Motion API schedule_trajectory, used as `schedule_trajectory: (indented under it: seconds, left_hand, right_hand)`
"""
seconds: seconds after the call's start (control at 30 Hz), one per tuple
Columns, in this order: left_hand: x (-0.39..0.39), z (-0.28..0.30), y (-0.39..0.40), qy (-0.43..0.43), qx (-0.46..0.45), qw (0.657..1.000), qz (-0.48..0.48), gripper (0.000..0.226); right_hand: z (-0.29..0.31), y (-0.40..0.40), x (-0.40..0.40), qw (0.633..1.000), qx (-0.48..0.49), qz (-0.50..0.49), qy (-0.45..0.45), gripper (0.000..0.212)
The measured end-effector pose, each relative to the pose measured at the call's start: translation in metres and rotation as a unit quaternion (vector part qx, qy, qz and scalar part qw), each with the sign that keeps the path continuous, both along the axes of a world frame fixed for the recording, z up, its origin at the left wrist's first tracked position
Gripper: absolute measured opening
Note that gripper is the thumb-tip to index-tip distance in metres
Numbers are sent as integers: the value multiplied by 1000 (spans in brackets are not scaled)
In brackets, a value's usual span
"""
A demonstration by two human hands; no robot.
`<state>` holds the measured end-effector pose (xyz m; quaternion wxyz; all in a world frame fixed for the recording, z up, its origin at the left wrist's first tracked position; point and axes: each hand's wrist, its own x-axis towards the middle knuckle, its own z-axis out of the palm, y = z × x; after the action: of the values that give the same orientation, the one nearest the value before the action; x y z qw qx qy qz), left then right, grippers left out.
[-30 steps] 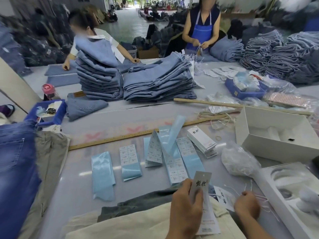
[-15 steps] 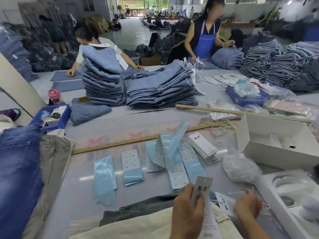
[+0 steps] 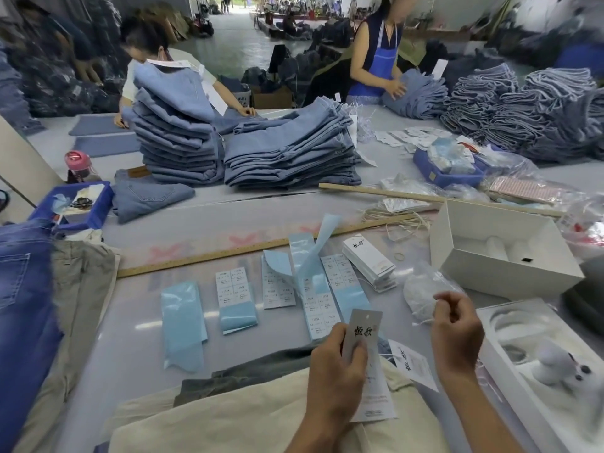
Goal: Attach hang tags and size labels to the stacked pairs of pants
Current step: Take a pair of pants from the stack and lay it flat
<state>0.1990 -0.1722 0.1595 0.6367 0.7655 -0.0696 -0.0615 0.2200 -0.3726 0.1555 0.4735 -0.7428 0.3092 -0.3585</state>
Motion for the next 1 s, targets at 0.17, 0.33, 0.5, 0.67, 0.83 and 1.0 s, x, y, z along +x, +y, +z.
schedule_trajectory:
  seconds: [0.17,0.33,0.5,0.67,0.83,1.0]
  left_hand:
    - [-1,0,3,28,-50,998,7,9]
    - [0,2,4,58,-90,994,10,21]
    - [0,4,2,60,-106,992,17,7]
    - [-1,7,3,96,-132,986,30,26]
    - [-2,12,6,136,-177,974,36,18]
    - [-3,16,6,145,-192,970,37,15]
  right_hand:
    - [33,24,-23,990,27,125,-59,18]
    - [50,40,-40,959,42,279,-17,23]
    - [57,59,-47,940,52,336,-5,8]
    - [61,66,-38,952,2,306,9,7]
    - [72,64,-30,953,-102,285,17,7]
    - [70,63,-28,949,-125,288,21,8]
